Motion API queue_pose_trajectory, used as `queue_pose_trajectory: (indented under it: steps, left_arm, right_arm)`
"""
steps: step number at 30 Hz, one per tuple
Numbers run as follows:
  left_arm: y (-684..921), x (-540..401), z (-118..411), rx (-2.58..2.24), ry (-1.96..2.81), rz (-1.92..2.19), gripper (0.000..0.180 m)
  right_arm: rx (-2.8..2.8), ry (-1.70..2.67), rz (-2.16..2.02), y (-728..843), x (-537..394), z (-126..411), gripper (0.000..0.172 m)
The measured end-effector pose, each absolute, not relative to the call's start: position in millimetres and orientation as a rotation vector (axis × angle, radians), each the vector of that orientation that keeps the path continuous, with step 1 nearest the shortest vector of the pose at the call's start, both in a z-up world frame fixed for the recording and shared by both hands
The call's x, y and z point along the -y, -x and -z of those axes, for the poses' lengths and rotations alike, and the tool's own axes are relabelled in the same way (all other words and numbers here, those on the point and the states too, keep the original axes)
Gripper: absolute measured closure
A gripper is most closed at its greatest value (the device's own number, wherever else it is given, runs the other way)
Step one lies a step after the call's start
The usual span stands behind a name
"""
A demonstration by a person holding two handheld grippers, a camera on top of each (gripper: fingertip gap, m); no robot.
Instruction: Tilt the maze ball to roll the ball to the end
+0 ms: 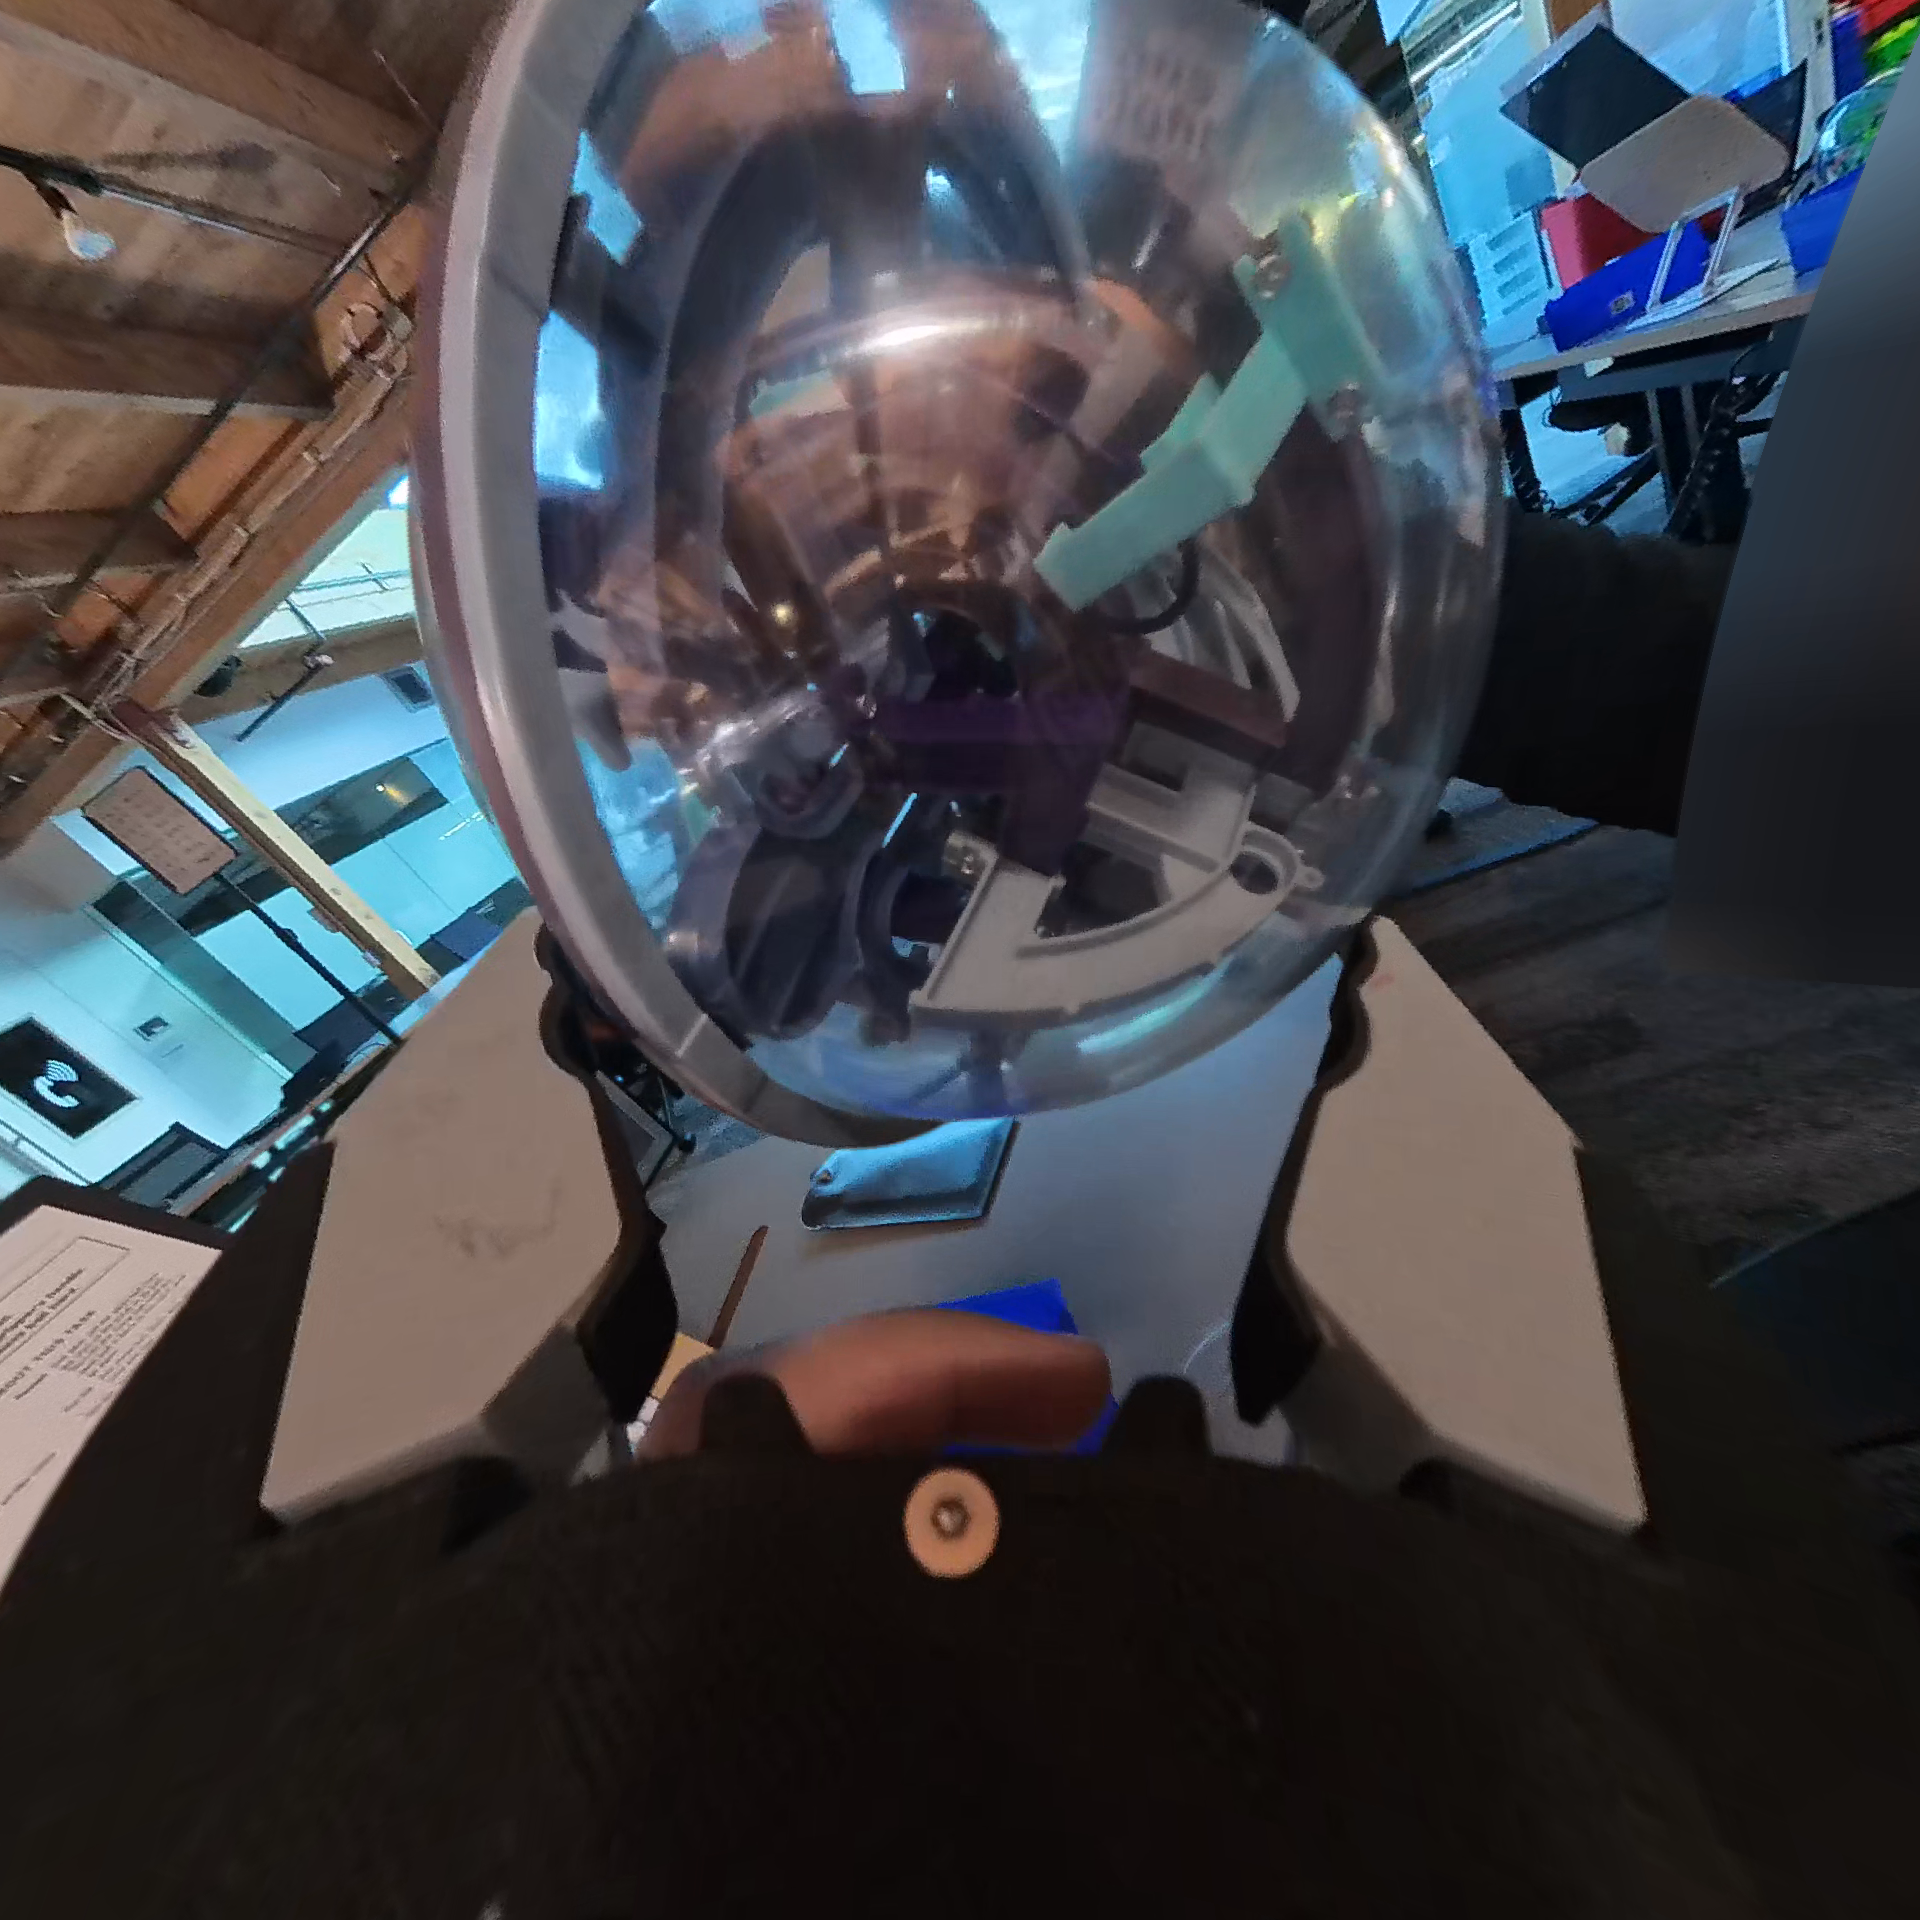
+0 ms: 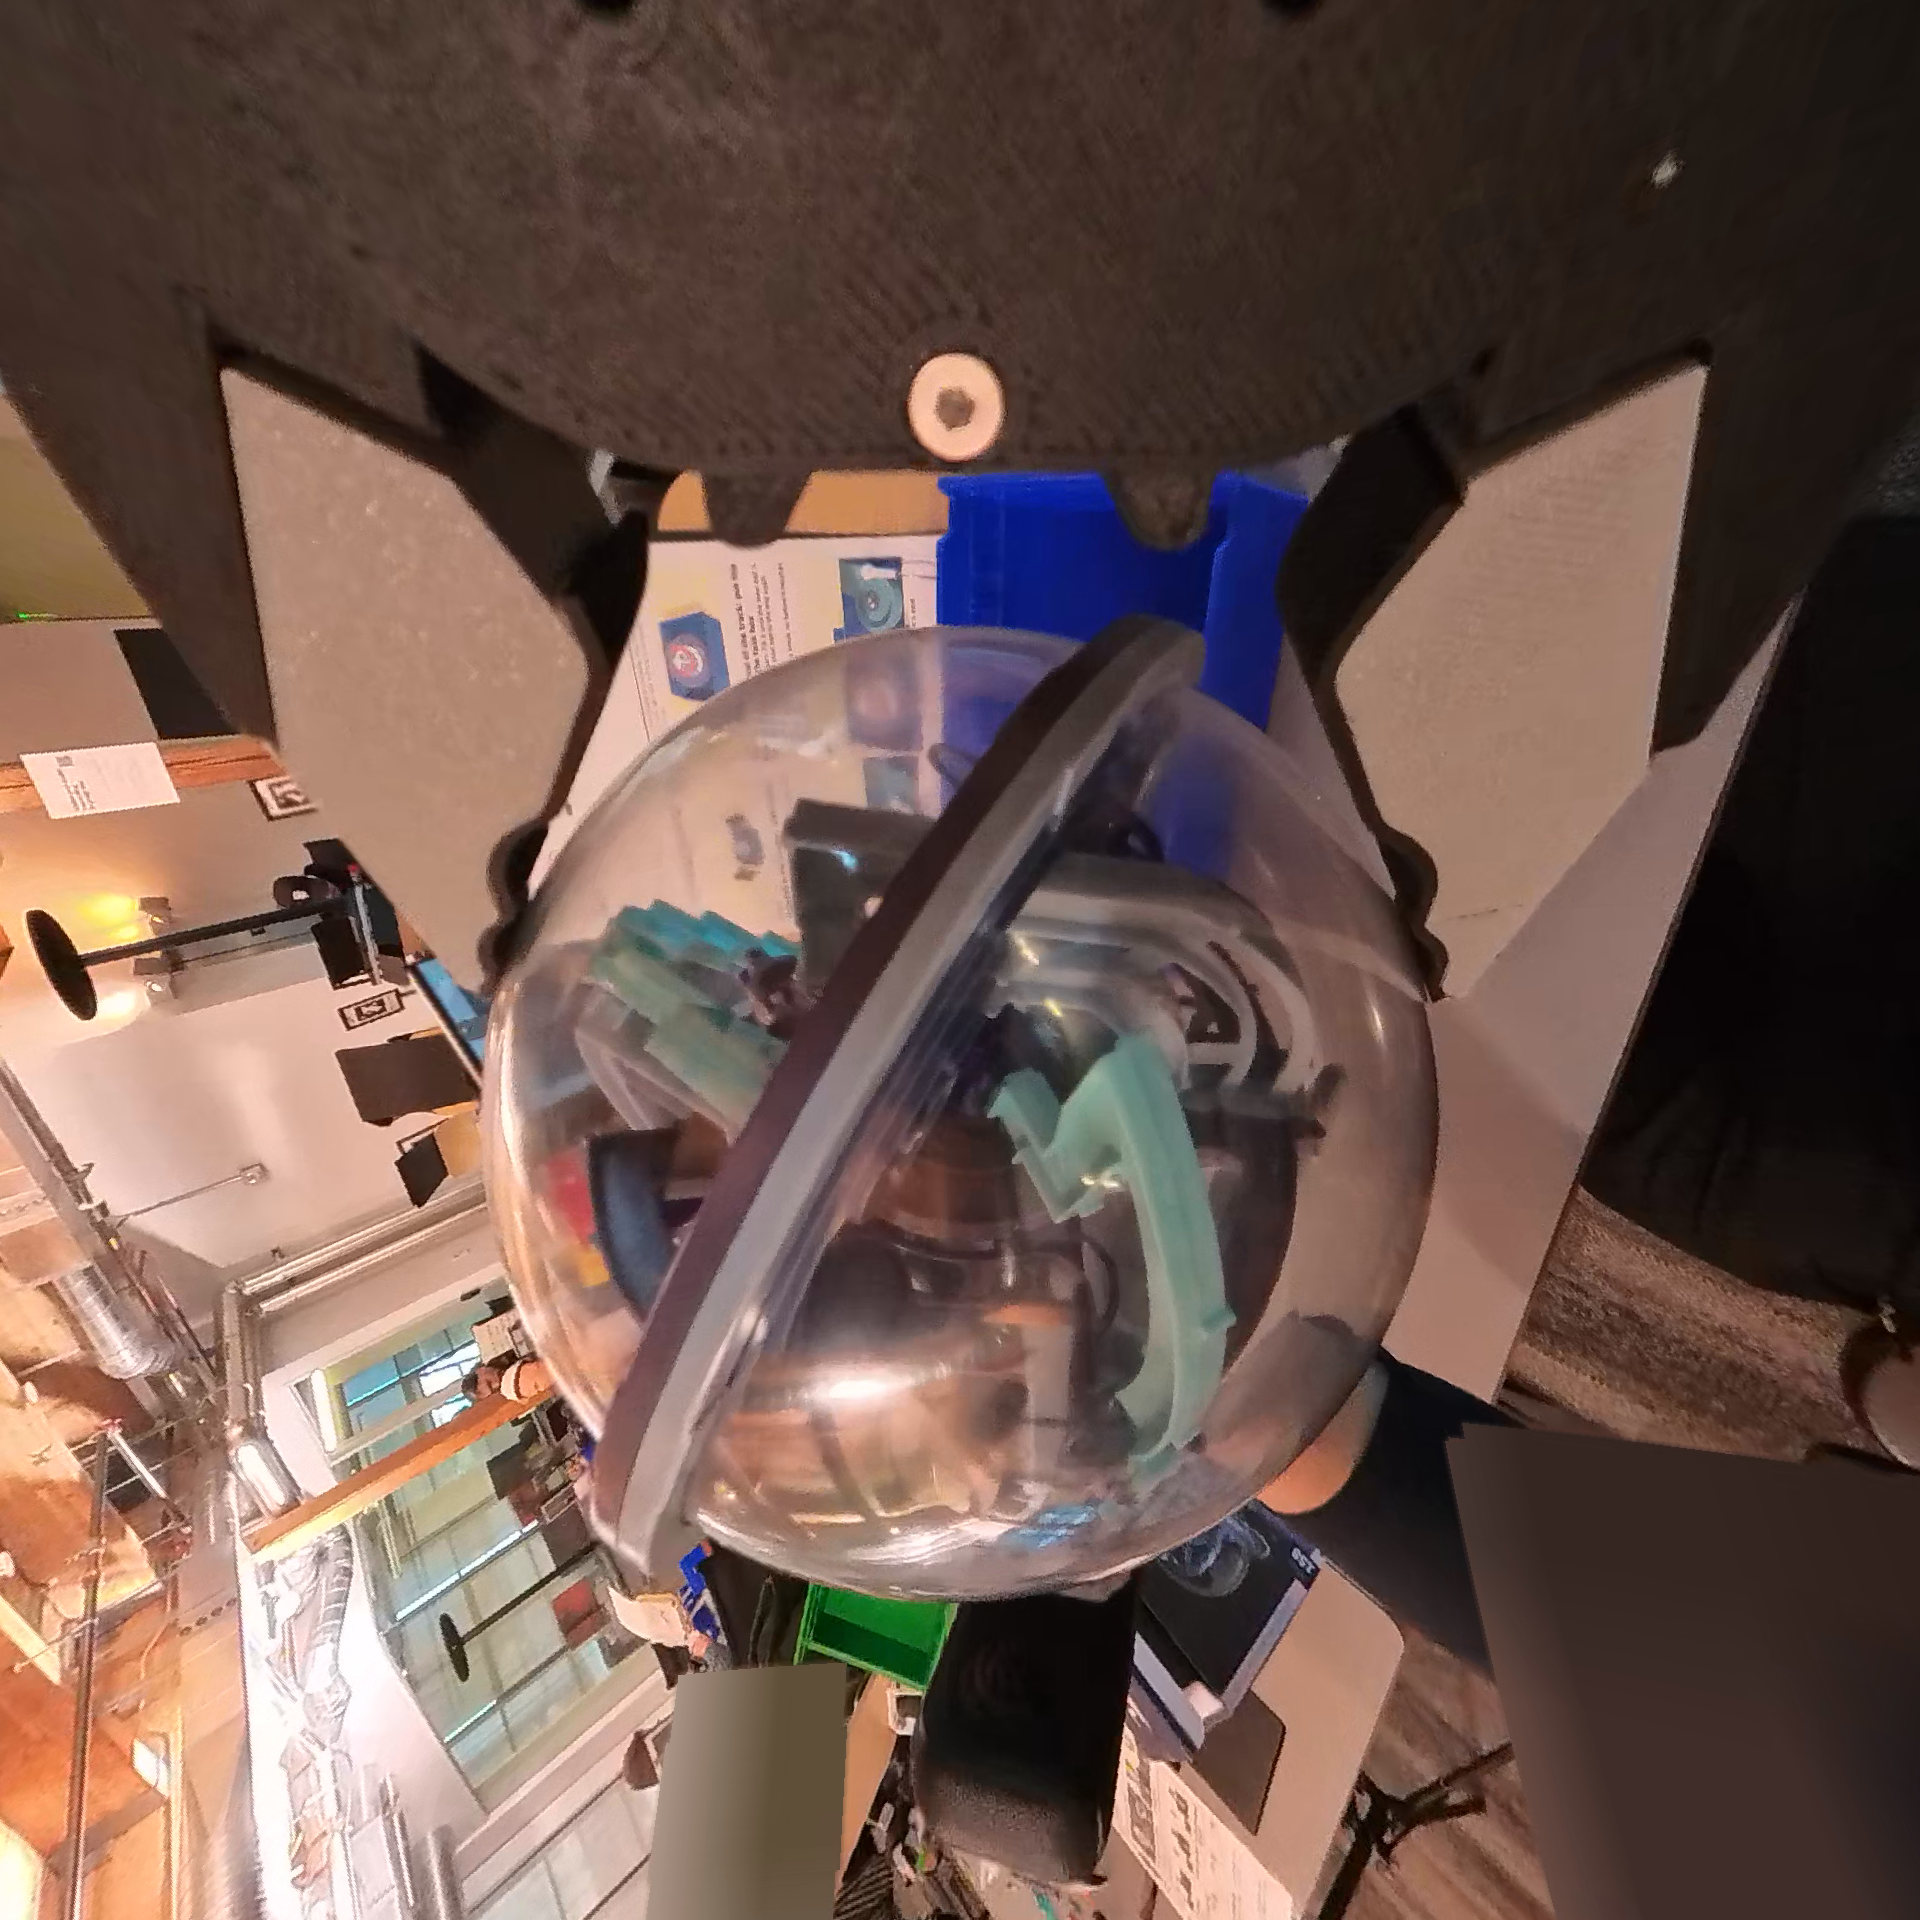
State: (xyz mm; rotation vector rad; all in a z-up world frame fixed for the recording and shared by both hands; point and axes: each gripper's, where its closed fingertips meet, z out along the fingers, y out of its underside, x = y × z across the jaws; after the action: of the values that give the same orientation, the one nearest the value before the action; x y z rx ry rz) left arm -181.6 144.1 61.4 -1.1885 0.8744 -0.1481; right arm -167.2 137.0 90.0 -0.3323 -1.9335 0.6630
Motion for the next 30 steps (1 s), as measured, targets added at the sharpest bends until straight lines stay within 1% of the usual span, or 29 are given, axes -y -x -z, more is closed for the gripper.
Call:
queue_pose_trajectory:
  steps: [6,12,17,22,30]
  left_arm:
    - [183,-137,-74,-0.916,1.146,0.068,0.041]
    - [179,-134,-84,-0.954,1.197,0.015,0.041]
    - [176,-128,-90,-1.003,1.176,-0.100,0.041]
    - [169,-124,-90,-1.026,1.194,-0.110,0.041]
    - [169,-122,-97,-1.015,1.170,-0.119,0.041]
  right_arm:
    - [1.893,0.274,-0.597,167,-132,-98,0.014]
    - [1.795,0.230,-0.715,162,-134,-104,0.014]
    - [1.754,0.148,-0.653,157,-127,-108,0.014]
    - [1.685,0.131,-0.747,152,-129,-103,0.014]
    - [1.700,0.127,-0.724,152,-128,-109,0.014]
